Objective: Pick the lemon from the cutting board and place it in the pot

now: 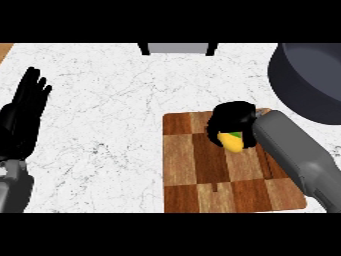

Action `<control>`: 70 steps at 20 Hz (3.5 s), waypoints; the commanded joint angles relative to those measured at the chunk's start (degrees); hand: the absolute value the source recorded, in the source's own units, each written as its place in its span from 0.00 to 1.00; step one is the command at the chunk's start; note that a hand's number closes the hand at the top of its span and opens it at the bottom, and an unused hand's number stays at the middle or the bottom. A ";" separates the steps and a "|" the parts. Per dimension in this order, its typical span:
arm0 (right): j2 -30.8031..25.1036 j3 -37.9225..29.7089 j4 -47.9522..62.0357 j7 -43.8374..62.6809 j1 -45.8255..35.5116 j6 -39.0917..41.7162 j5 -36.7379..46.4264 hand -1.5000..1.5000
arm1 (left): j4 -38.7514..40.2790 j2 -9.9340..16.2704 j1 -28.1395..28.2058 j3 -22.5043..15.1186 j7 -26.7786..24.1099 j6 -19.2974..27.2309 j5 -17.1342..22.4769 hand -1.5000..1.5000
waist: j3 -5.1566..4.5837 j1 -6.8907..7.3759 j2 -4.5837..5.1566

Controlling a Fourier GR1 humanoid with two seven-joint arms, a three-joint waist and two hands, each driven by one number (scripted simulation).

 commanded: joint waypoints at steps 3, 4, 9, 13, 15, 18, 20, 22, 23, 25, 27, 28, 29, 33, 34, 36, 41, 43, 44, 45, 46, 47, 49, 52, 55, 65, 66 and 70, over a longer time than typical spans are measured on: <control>-11.51 -1.35 -10.72 -4.33 13.51 -0.87 -2.35 1.00 | 0.04 -0.31 0.33 0.57 0.71 2.05 -1.76 0.50 | 0.08 -3.67 -0.73; -14.40 -1.53 -11.20 -5.13 17.67 -2.11 -3.29 1.00 | -1.69 1.09 4.22 2.57 0.31 0.93 -0.20 0.50 | 0.04 -4.90 -1.54; -28.01 -5.53 -20.76 -9.09 29.47 -5.26 -8.40 1.00 | -1.73 1.30 3.33 2.84 1.93 1.84 -0.77 0.50 | -0.01 -6.64 -1.43; -36.02 -12.52 -30.04 -11.75 37.06 -4.70 -18.75 1.00 | -2.53 1.67 3.40 2.74 2.17 1.05 -0.55 0.50 | -0.04 -6.04 -1.18; -35.64 -16.98 -30.50 -12.05 39.69 -1.88 -27.59 1.00 | -2.41 1.35 4.25 3.38 0.86 1.23 -0.35 0.50 | -0.04 -6.77 -1.24; -37.34 -24.27 -33.65 -11.00 41.32 0.20 -38.52 1.00 | -2.29 2.34 3.89 4.43 1.36 0.50 0.48 0.50 | -0.04 -6.55 -1.11; -38.51 -28.38 -33.40 -10.48 43.66 2.20 -45.66 1.00 | -3.67 2.02 4.95 3.69 1.06 0.68 -0.25 0.50 | 0.04 -5.49 -0.90; -39.99 -32.76 -37.83 -6.98 45.08 2.38 -51.62 1.00 | -3.41 1.52 4.88 3.45 1.17 0.27 0.36 0.50 | -0.06 -6.04 -1.10; -40.64 -35.12 -37.91 -6.33 45.15 2.54 -54.21 1.00 | -2.28 1.35 3.05 3.34 1.92 1.17 -0.23 0.50 | 0.00 -5.36 -0.71; -44.40 -38.61 -39.81 -2.56 45.61 8.39 -60.97 1.00 | -2.57 -0.23 5.21 1.62 -1.05 0.67 -1.19 0.50 | -0.09 -4.48 -0.64; -46.00 -41.87 -40.33 -1.09 48.99 9.62 -65.55 1.00 | -1.92 1.88 1.86 3.43 1.93 -0.49 0.62 0.50 | 0.00 -3.95 -0.48; -46.05 -43.50 -37.45 1.42 45.49 9.26 -65.79 1.00 | -0.52 -0.82 0.95 1.18 -0.38 0.85 -1.24 0.50 | 0.05 -2.24 -0.02; -46.71 -45.43 -33.77 -0.29 46.39 10.03 -66.88 1.00 | -0.72 0.46 2.87 2.37 -1.47 -0.97 -0.37 0.50 | 0.08 -1.71 0.02; -45.09 -45.01 -33.36 8.82 41.54 11.24 -67.99 1.00 | 0.17 -3.63 2.50 -1.64 -2.70 -0.29 -2.27 0.50 | 0.10 -0.35 0.24; -47.25 -46.89 -28.55 4.86 41.49 15.15 -68.26 1.00 | -0.71 0.22 0.84 1.90 -0.06 -1.92 -0.42 0.50 | 0.13 -0.25 0.24; -44.32 -42.89 -26.74 9.94 35.49 15.57 -67.96 1.00 | -1.82 -1.00 -0.11 0.44 0.76 -0.72 -1.45 0.50 | 0.15 0.72 0.43; -41.03 -40.59 -16.50 11.24 25.07 17.43 -63.22 1.00 | 0.39 -2.93 -1.00 -1.68 -0.49 -0.23 -3.88 0.50 | 0.16 0.96 0.53; -38.57 -39.69 -10.99 11.95 20.14 16.44 -61.35 1.00 | -1.56 -1.80 -0.92 -0.39 2.23 -1.60 -1.62 0.50 | 0.19 1.73 0.61; -38.03 -38.82 -11.43 11.34 18.90 14.43 -57.62 1.00 | 5.35 -2.58 -2.33 1.11 -4.11 -2.12 -2.05 0.50 | 0.13 0.77 0.57; -36.28 -38.89 -9.23 13.74 17.68 17.56 -61.42 1.00 | 1.15 -1.56 -3.19 0.01 1.29 -1.13 -2.69 0.50 | 0.18 1.53 0.66; -35.99 -39.39 -6.68 13.32 16.66 19.76 -62.77 1.00 | 0.38 -2.98 -3.17 -0.98 0.59 -0.90 -2.51 0.50 | 0.22 1.93 0.79; -33.94 -38.53 -5.48 11.13 14.17 16.54 -59.61 1.00 | -1.34 -1.18 -2.96 0.25 3.69 -1.29 -1.89 0.50 | 0.23 1.97 0.68; -34.77 -37.96 -7.76 7.89 15.28 -1.94 -50.68 1.00 | 0.36 -1.25 -3.61 0.75 1.38 -1.78 -1.58 0.50 | 0.28 2.34 0.99; -32.87 -37.19 -2.66 7.81 12.01 -11.12 -45.45 1.00 | -0.21 -4.00 -1.78 -2.41 -0.38 -0.85 -3.59 0.50 | 0.30 3.30 1.26; -30.30 -36.31 5.96 5.47 6.35 -12.82 -41.97 1.00 | 3.53 -3.56 -2.89 -1.04 -2.02 -1.75 -3.09 0.50 | 0.26 2.80 1.38; -23.86 -32.81 23.26 6.78 -0.93 -11.58 -35.36 0.00 | 3.08 -3.96 -1.66 -1.31 -4.00 -3.11 -2.76 0.50 | 0.33 4.57 2.14; -24.71 -32.81 24.40 7.71 -2.77 -6.84 -35.64 0.00 | 2.80 -2.92 -3.84 -1.03 -1.29 -2.93 -2.81 0.50 | 0.37 4.52 2.09; -23.67 -31.97 26.36 2.08 -2.48 0.81 -35.26 0.00 | 2.99 -4.86 -5.25 -1.82 -1.51 -1.12 -3.58 0.50 | 0.51 4.48 2.46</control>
